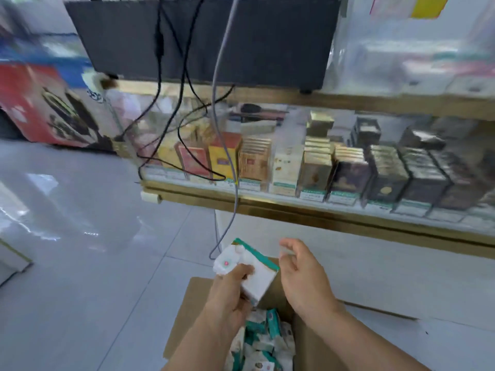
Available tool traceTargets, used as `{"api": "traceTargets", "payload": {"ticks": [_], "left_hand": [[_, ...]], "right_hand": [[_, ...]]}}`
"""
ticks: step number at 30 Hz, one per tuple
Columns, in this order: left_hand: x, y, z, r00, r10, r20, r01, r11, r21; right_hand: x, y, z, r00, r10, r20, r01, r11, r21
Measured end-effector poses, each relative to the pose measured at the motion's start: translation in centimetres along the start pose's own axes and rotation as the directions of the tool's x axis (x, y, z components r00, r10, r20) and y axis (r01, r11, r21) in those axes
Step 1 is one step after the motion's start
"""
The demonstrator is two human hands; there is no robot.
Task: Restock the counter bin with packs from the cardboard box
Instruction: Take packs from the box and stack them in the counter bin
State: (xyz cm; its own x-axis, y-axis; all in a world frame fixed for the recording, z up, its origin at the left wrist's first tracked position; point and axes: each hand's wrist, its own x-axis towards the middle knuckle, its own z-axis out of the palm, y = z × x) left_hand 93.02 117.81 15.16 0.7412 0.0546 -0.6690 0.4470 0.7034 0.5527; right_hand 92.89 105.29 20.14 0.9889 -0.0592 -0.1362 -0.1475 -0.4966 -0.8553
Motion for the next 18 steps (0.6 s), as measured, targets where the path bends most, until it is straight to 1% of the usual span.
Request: {"api": "traceTargets", "payload": {"ticks": [3,6,9,12,15,18], "left_hand": [[-4.4,3.4,4.1,0.996,0.029,0.082,-0.028,0.999,-0.023],[-9.2,7.1,8.8,0.984,0.113,0.138,-0.11,0.993,-0.033],[-14.2,10.4,13.3,0.949,0.162,0.272,-0.154,0.987,-0.051],[-19.4,13.2,17.1,0.91,0.214,0.356,-0.212,0.976,-0.043],[-23.9,15.1,20.5,0.885,0.237,0.401,-0.241,0.97,-0.041],[-27.2,16.2,23.5,0.858,0.254,0.447,-0.264,0.964,-0.039]], "right_hand": [[-0.4,-5.4,-3.4,0.995,-0.091,-0.031,0.09,0.996,-0.02],[-1.1,-11.0,-7.3,0.978,-0.193,-0.075,0.191,0.981,-0.026],[-2.1,-16.2,-11.6,0.949,-0.288,-0.125,0.289,0.957,-0.013],[-3.3,-20.9,-15.7,0.91,-0.371,-0.186,0.37,0.928,-0.043],[-4.5,-24.7,-19.3,0.875,-0.427,-0.228,0.427,0.903,-0.052],[-5.5,-27.6,-22.6,0.861,-0.442,-0.252,0.444,0.894,-0.052]]}}
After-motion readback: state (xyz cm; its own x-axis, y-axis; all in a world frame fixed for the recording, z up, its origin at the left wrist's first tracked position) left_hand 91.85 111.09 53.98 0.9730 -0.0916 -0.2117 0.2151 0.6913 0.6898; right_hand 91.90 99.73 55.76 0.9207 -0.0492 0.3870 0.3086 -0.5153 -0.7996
